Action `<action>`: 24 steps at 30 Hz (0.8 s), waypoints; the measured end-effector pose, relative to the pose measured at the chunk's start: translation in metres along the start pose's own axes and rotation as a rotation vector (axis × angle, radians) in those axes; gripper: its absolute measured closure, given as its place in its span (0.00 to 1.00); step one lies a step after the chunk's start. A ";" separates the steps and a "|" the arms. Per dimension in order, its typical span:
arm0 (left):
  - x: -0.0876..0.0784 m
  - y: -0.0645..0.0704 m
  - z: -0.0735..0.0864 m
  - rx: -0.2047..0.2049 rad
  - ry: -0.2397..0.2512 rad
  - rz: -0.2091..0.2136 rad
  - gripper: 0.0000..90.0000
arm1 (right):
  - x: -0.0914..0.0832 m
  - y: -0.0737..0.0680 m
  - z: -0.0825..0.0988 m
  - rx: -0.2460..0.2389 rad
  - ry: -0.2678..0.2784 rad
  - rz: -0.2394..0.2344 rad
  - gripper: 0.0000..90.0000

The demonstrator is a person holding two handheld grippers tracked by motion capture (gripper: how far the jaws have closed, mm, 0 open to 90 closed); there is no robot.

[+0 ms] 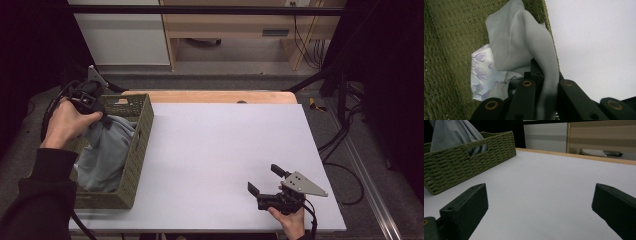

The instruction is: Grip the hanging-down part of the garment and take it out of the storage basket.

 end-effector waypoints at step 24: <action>-0.062 0.000 -0.002 0.012 0.090 -0.054 0.96 | 0.010 -0.006 -0.009 0.001 -0.003 -0.034 0.01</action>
Point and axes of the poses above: each handheld gripper's, and its own axes: x roughly forward along the jaws, z roughly out of its underside, y roughly to its right, the point moved 6 cm from there along x, roughly forward along the jaws, and after that the axes turned 8 degrees about x, right-handed, at the moved point
